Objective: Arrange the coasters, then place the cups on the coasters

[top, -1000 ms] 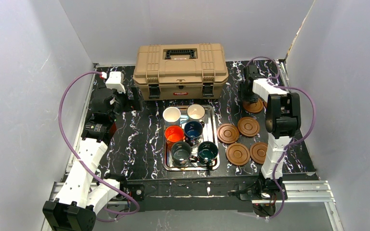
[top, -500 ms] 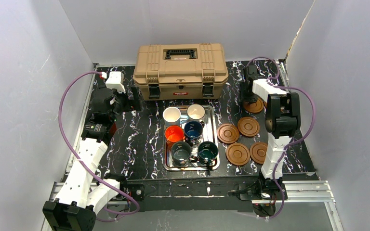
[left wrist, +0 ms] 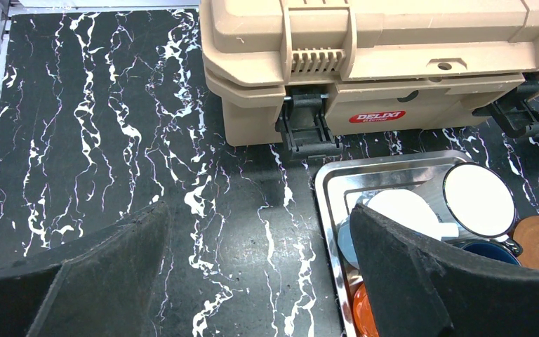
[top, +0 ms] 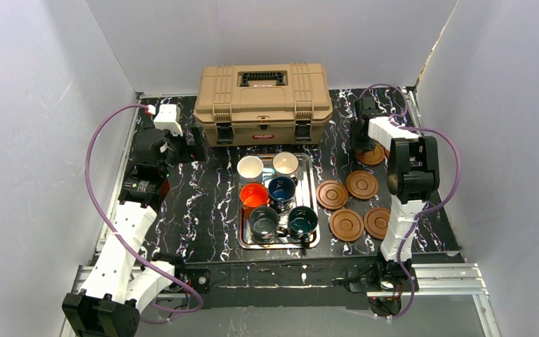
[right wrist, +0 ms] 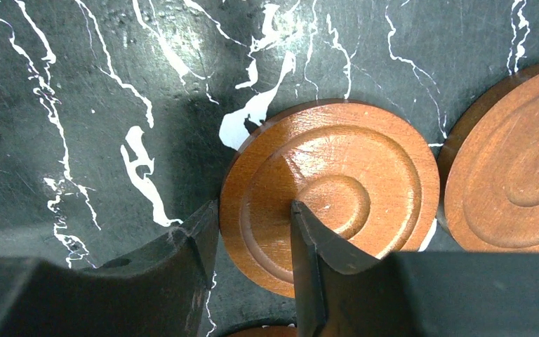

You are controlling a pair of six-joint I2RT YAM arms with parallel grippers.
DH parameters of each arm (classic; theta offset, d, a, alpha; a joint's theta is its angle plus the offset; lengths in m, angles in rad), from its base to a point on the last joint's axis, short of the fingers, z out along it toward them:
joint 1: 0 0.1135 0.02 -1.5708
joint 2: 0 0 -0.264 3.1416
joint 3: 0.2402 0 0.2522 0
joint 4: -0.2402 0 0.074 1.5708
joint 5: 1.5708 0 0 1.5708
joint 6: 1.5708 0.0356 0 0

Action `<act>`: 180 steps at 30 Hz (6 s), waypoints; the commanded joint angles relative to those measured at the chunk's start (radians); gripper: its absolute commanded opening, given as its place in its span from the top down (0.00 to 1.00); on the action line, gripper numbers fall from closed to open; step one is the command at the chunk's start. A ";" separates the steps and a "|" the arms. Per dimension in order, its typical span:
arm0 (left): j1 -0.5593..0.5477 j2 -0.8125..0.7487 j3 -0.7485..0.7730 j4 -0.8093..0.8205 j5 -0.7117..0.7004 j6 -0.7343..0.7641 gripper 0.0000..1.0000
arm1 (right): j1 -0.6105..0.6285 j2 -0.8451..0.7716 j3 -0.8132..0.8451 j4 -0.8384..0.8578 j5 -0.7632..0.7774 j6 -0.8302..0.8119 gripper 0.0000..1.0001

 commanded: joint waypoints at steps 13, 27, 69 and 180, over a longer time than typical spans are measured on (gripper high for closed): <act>-0.002 -0.006 0.002 0.009 0.007 0.004 0.02 | -0.006 -0.051 -0.014 -0.029 0.030 0.001 0.54; -0.002 -0.006 0.002 0.011 0.011 0.005 0.02 | -0.007 -0.051 -0.001 -0.040 0.030 0.001 0.53; -0.002 -0.014 0.000 0.012 0.045 -0.016 0.02 | 0.013 -0.533 -0.454 0.018 -0.248 0.221 0.35; -0.011 0.022 0.010 0.003 0.056 -0.017 0.02 | -0.054 -0.210 -0.099 0.133 -0.133 0.156 0.36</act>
